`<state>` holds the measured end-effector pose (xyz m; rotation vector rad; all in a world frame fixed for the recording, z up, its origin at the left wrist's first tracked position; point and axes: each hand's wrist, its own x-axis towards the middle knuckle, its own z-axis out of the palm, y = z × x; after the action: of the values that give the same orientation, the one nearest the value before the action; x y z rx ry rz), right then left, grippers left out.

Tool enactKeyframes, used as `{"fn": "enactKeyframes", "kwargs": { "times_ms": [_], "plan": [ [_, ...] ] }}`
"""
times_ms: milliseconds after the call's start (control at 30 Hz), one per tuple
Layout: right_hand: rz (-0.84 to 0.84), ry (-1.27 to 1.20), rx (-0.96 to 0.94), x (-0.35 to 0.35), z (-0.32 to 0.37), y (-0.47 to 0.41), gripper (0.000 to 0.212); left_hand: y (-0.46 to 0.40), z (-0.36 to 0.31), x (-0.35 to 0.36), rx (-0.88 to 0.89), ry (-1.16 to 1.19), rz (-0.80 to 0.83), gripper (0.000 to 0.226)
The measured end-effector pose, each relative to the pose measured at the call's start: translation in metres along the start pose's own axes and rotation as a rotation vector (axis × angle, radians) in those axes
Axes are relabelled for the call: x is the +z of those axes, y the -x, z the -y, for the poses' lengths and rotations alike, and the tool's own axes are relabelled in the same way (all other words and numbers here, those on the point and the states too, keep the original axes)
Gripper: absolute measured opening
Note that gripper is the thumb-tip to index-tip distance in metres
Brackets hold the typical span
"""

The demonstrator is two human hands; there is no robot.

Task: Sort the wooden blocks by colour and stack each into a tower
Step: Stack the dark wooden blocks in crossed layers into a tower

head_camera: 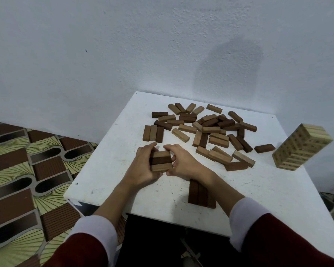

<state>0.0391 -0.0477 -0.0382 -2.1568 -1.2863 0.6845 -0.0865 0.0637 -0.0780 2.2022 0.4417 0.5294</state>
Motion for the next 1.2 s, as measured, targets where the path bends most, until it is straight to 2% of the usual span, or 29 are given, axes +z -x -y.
{"fn": "enactKeyframes", "kwargs": {
  "times_ms": [167,300,433,600,767,900,1067,1200],
  "plan": [
    [0.003,0.044,-0.018,-0.003,-0.002,0.001,0.082,0.001,0.002,0.0,-0.034,0.047,0.005,0.087],
    [-0.006,0.1,-0.061,-0.011,0.0,0.01,0.084,-0.001,-0.003,-0.008,-0.07,0.11,0.072,0.095],
    [-0.093,0.101,-0.133,-0.034,-0.001,0.036,0.082,-0.009,-0.029,-0.007,0.052,0.079,0.096,0.097],
    [-0.188,0.099,-0.157,-0.045,-0.029,0.093,0.086,-0.005,-0.065,0.016,0.121,0.055,0.284,0.102],
    [-0.24,0.177,-0.057,-0.032,-0.055,0.122,0.091,0.009,-0.074,0.047,0.109,0.066,0.433,0.099],
    [-0.182,0.105,-0.001,-0.026,-0.056,0.13,0.092,0.015,-0.075,0.051,0.095,0.057,0.476,0.102],
    [-0.146,0.006,0.035,-0.023,-0.059,0.132,0.108,0.018,-0.071,0.045,0.085,-0.002,0.515,0.109],
    [-0.153,0.002,0.003,-0.014,-0.064,0.13,0.111,0.019,-0.067,0.047,0.043,-0.018,0.513,0.11]
  ]
}}
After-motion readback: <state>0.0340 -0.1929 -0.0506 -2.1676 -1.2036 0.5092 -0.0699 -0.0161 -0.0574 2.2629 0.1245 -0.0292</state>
